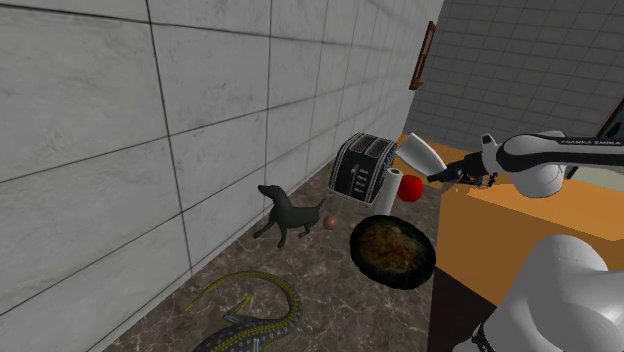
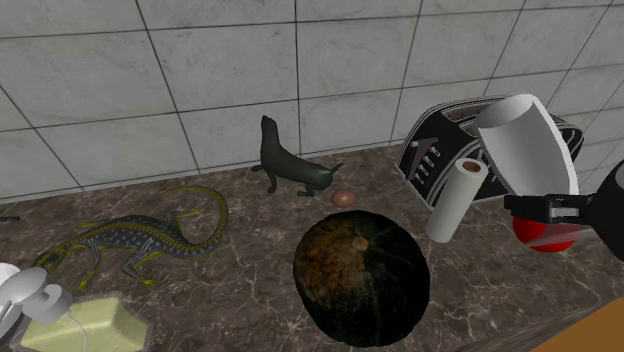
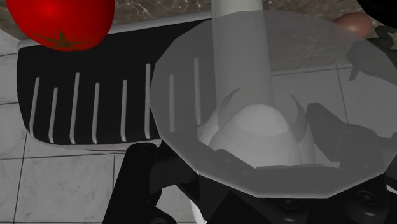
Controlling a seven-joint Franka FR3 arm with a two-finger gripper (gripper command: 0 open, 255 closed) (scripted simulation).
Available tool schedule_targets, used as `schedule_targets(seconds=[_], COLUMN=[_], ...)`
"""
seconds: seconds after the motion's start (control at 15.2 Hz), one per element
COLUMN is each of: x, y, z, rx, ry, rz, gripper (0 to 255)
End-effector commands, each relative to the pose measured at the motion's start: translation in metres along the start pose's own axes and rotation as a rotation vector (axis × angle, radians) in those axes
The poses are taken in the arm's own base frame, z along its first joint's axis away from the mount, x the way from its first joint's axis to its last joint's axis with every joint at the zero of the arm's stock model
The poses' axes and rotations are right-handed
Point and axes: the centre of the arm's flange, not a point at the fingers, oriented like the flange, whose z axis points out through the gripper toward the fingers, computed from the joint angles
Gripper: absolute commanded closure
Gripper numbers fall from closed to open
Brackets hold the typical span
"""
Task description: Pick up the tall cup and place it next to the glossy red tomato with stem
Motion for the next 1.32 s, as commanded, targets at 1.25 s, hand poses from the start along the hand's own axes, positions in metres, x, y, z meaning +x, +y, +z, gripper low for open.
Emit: schedule_targets(seconds=[1.25], x=[-0.085], y=[-0.001], z=[0.07], rx=[-0.001], ry=[0.001], rz=[0.0], gripper=[255])
